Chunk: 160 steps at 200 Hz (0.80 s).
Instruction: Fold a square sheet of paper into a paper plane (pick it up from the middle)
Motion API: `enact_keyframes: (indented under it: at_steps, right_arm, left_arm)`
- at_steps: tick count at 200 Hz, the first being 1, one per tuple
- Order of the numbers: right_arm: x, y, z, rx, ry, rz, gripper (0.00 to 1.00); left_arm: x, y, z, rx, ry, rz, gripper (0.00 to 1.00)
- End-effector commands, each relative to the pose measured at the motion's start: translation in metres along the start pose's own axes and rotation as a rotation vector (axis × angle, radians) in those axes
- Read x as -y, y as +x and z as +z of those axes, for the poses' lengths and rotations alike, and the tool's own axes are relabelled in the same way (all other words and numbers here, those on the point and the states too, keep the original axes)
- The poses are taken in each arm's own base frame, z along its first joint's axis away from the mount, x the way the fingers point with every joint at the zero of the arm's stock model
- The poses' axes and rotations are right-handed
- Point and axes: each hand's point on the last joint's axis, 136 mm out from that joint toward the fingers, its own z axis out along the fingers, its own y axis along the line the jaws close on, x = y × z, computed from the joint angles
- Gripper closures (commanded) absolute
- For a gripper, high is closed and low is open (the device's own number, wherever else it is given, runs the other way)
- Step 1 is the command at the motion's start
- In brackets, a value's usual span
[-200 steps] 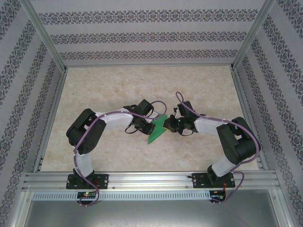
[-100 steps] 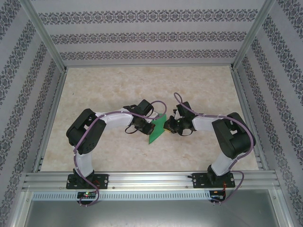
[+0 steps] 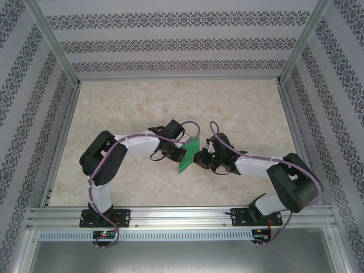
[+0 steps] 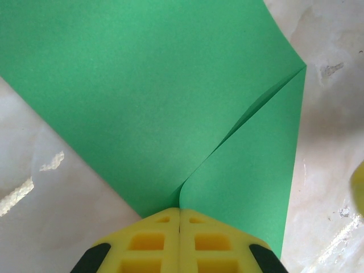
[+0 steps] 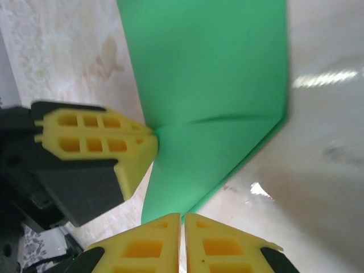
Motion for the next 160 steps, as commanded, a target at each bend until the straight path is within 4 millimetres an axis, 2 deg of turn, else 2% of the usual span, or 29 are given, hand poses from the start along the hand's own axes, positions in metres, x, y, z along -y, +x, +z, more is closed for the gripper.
enact_keyframes:
  at_steps: [1,30,79,123,144,160]
  right_arm:
    - [-0.022,-0.007,0.009,0.05,-0.074,-0.004,0.89]
    - [-0.015,-0.008,0.018,0.059,-0.068,0.026,0.9]
    - [-0.014,-0.006,0.032,0.039,-0.088,0.04,0.91]
    - [0.014,0.003,0.046,0.011,-0.01,0.064,0.91]
    - [0.017,0.004,0.044,0.01,-0.002,0.07,0.91]
    - [0.008,0.004,0.038,0.016,-0.019,0.055,0.9]
  left_arm:
    - [-0.016,0.016,0.001,-0.047,-0.062,-0.023,0.99]
    - [-0.017,0.018,0.002,-0.053,-0.064,-0.022,0.99]
    - [-0.018,0.019,0.003,-0.058,-0.068,-0.019,0.98]
    - [-0.021,0.022,0.004,-0.065,-0.079,-0.02,0.99]
    - [-0.023,0.024,0.005,-0.073,-0.087,-0.02,0.99]
    - [-0.024,0.025,0.005,-0.075,-0.092,-0.018,0.99]
